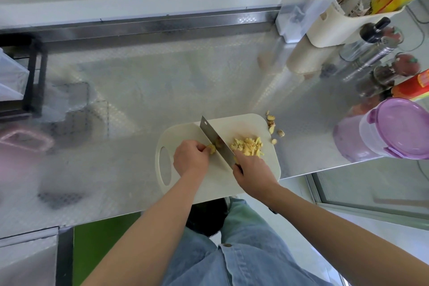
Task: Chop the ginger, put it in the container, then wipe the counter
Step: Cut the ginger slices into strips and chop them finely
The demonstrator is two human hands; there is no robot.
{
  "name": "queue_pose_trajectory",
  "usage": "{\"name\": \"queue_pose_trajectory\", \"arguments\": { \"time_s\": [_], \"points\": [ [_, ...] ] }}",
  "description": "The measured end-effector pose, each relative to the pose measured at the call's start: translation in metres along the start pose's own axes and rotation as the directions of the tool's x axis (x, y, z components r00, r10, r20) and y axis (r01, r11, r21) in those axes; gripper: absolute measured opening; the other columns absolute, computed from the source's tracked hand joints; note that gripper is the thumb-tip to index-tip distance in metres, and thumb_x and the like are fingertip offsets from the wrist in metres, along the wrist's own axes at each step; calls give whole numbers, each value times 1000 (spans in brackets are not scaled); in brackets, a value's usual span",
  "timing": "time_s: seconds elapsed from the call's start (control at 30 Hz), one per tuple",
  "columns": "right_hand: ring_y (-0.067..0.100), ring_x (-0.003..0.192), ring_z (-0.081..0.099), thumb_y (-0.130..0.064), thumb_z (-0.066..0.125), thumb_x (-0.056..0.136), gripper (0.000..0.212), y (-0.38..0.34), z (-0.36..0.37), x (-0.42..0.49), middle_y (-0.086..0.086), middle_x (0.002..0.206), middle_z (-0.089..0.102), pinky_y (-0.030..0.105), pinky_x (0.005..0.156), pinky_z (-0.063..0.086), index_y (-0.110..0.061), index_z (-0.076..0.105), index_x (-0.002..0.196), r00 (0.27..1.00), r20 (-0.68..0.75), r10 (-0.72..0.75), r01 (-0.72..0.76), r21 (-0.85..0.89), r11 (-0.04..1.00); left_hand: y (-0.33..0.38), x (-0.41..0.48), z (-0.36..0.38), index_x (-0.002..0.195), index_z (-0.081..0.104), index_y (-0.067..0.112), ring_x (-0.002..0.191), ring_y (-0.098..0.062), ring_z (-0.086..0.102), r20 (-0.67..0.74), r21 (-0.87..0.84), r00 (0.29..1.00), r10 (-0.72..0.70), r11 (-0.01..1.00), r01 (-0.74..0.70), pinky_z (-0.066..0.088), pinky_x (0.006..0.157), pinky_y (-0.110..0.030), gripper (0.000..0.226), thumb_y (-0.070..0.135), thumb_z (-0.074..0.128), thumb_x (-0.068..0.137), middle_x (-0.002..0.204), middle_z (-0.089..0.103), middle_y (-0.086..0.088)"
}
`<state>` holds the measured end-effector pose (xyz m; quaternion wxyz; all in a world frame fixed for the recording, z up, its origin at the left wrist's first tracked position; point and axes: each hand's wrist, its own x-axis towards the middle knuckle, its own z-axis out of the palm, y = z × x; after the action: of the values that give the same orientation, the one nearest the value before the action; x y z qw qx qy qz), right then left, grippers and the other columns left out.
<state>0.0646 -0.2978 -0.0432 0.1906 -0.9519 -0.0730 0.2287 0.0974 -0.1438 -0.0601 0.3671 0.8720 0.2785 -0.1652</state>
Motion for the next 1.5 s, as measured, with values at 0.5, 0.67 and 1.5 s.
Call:
{"name": "queue_pose_trajectory", "arguments": {
  "time_s": [0.5,0.67,1.5],
  "points": [
    [24,57,40,-14,39,93,9,9,15,-34,1,58,37,29,47,25,-14,37,85,999,-32,23,-21,41,999,-20,-34,21,84,74,23,86,-23,64,-41,-35,999,-1,999,-1,44,68,-27,27,48,66,81,86,72,2],
    [26,58,40,-14,39,93,8,8,16,-35,2,59,36,32,49,27,-14,37,86,1000,-5,11,-11,38,999,-20,-30,22,85,68,20,88,-22,62,-61,-60,998,-11,998,7,39,70,-26,20,39,71,82,89,70,1],
    [15,50,31,-12,42,92,16,-8,18,-21,3,58,35,28,46,23,-11,35,77,997,-49,65,-54,193,980,-25,-24,32,69,68,13,68,-20,62,-79,-150,997,8,988,-20,44,65,-30,18,26,73,81,66,67,-1]
  ]
}}
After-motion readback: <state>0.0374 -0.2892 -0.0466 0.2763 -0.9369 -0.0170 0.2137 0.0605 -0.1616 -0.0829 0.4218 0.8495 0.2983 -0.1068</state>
